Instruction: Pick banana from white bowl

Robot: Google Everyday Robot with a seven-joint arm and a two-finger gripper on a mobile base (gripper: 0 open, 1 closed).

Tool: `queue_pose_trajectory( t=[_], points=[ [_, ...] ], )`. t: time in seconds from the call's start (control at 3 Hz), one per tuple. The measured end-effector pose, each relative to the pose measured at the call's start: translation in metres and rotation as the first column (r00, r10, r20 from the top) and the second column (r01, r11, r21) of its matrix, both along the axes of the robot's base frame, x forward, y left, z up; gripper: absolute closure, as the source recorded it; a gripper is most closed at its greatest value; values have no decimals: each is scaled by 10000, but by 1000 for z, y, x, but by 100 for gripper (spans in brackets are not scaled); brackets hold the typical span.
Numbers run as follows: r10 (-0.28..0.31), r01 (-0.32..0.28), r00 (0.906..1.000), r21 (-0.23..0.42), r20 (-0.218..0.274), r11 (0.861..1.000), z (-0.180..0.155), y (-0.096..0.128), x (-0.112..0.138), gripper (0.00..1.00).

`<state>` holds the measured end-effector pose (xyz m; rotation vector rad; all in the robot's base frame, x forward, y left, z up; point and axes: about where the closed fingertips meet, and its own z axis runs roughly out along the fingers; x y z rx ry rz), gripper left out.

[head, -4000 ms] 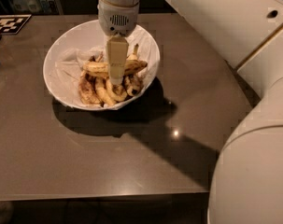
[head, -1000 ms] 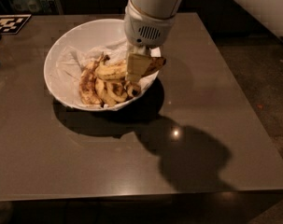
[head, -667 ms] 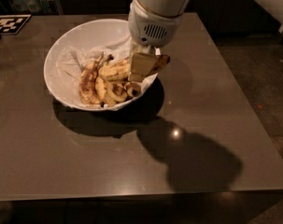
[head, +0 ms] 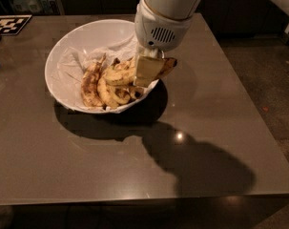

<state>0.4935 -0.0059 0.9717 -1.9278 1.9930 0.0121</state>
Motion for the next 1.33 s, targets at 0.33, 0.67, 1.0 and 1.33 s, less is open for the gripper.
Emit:
queue_pose_trajectory(
  t=[0.33,0.67,1.0,1.33],
  points=[
    [-37,37,10000,-4,-47,10000,-1,-1,-1,100],
    [-41,41,9999,-29,-134,10000,0,-2,0,100],
    [69,-69,9999,23,-87,10000,1,-3,-1,100],
    [613,-622,9979,405,222,9972,8,-5,-11,100]
  ],
)
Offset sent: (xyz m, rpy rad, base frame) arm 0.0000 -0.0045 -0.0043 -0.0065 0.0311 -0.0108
